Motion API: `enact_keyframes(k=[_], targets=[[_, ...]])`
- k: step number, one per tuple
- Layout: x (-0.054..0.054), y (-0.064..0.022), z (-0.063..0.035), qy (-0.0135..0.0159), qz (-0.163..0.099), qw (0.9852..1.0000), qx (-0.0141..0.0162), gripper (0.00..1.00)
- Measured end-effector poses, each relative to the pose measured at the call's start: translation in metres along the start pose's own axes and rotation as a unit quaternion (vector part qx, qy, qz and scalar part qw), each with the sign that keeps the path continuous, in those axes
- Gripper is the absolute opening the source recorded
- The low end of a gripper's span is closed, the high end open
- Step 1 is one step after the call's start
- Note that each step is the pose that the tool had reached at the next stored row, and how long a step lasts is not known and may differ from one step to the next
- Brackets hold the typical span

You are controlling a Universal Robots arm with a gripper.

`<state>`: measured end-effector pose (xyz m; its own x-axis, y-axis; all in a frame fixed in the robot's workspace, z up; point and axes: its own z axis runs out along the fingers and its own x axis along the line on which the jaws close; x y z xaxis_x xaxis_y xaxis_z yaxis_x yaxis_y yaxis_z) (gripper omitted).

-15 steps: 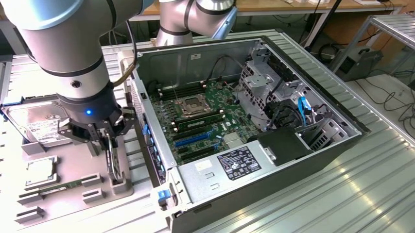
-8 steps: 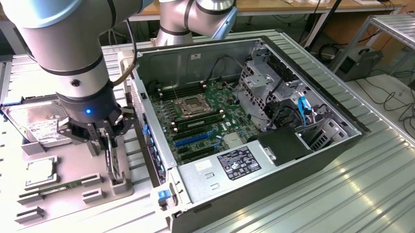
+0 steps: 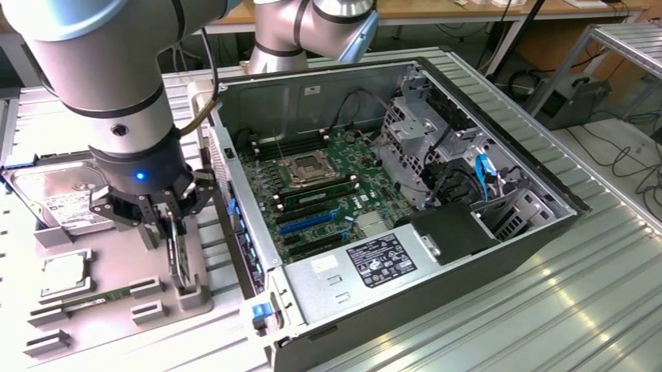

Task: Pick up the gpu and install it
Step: 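Pick up the gpu and move the gpu toward the slot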

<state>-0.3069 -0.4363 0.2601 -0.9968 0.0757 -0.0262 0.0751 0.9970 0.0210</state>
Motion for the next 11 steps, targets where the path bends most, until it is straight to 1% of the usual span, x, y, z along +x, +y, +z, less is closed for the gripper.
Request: enact_keyframes(k=[11], targets=[[-0.0001,0.0001,-0.0034,0.0000,0.000,1.0000,0.0000,0.26]])
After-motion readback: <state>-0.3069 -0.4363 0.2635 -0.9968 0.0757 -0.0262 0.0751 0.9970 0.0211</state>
